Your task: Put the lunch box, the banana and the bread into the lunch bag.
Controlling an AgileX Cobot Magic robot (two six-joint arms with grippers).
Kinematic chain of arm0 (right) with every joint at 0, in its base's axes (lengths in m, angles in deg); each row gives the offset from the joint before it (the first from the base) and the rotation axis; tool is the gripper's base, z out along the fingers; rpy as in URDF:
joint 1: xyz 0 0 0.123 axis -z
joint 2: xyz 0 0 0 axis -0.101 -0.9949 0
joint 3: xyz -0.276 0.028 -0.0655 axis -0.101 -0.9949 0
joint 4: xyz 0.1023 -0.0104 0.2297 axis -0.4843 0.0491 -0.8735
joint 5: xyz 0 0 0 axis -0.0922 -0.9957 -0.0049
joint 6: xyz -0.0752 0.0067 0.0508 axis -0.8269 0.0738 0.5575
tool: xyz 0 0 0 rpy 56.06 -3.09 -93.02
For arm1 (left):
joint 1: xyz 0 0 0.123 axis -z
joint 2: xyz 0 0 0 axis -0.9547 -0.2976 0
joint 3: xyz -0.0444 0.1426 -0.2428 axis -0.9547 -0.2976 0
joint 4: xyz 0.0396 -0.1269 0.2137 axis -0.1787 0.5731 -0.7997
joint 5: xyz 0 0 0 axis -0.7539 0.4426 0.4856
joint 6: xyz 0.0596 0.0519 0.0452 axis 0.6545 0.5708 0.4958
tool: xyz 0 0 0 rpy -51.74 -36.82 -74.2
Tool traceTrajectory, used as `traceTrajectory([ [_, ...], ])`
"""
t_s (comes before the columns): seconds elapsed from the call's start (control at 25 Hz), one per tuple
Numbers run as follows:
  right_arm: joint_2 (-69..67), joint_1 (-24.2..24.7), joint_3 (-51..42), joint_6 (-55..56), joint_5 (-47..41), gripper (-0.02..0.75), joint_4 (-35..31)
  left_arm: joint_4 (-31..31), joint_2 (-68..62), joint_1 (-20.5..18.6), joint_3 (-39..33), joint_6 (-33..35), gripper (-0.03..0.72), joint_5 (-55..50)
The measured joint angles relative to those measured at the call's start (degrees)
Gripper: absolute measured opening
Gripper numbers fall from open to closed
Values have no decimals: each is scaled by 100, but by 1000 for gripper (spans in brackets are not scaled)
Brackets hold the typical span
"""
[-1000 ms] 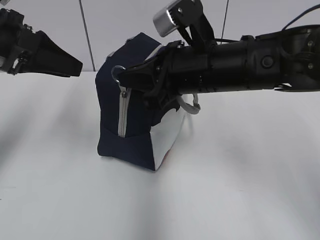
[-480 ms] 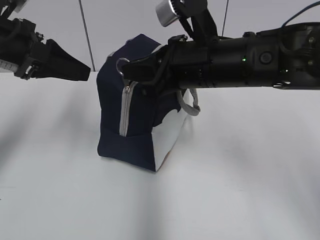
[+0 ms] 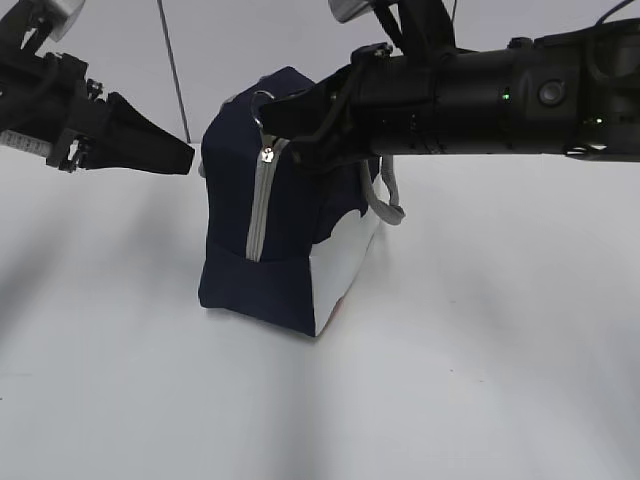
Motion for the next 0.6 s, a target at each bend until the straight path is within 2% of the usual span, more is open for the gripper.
traceTrajectory([
  [0.32, 0, 0, 249, 239, -35, -16, 22, 215, -153, 0, 0, 411, 308, -71],
  [0.6, 0, 0, 249, 544, -35, -16, 329, 486, -166, 0, 0, 700, 309, 155],
])
